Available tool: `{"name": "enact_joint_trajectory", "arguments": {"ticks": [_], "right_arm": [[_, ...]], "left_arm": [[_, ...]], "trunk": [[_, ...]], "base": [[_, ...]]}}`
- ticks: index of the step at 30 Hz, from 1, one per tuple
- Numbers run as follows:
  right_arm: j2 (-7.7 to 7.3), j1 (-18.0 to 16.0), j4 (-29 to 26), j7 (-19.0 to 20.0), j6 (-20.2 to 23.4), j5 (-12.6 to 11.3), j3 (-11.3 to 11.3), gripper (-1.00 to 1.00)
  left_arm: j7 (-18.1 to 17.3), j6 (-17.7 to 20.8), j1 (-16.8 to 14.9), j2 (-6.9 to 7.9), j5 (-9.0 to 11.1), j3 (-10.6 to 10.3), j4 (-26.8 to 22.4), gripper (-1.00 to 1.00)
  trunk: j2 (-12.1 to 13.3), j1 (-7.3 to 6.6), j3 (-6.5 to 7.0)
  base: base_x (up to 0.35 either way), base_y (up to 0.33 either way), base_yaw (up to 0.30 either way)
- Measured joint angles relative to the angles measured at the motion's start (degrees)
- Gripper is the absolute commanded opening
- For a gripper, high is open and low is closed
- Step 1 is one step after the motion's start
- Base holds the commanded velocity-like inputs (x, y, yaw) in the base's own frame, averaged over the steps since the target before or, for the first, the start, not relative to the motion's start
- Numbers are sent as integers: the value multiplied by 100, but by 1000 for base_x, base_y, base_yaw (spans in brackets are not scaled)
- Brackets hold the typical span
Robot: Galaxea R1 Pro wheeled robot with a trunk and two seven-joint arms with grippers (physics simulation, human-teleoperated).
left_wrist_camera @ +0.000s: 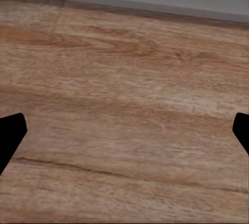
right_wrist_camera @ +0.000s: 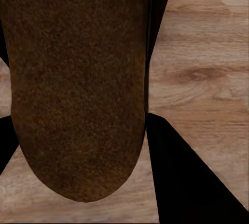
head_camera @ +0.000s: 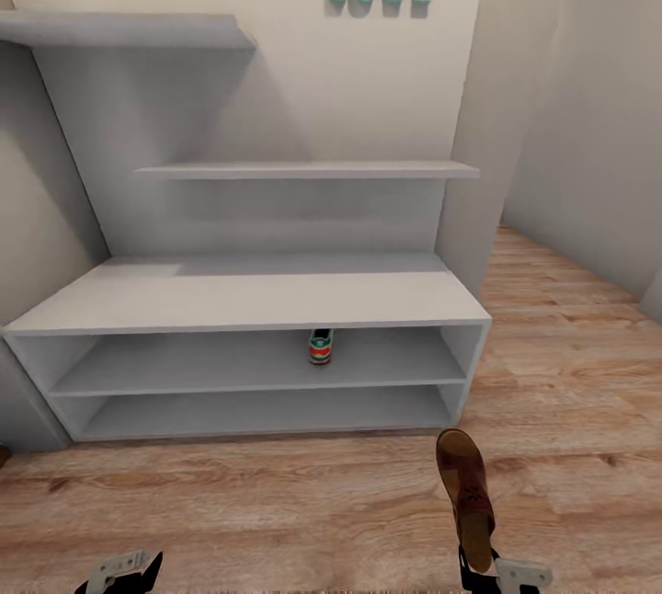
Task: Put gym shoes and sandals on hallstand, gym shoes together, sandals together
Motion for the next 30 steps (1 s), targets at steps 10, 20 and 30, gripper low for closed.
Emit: {"name": "enact_joint_trajectory", "arguments": {"ticks": [10, 20, 30], "right_arm": [[0, 0, 0, 0, 5, 0, 0, -100], [0, 0, 8, 0, 5, 2, 0, -100], [0, 0, 9, 0, 5, 2, 0, -100]], "left_arm": [[0, 1, 0, 3, 0, 4, 0, 100], [0, 1, 0, 3, 0, -1, 0, 100], [0, 1, 0, 3, 0, 0, 0, 100]], "trunk": [[0, 0, 0], [0, -1, 0], [0, -2, 0]], "base": [[-173, 289, 0], [-129, 292, 0], [-23, 298, 0]]}}
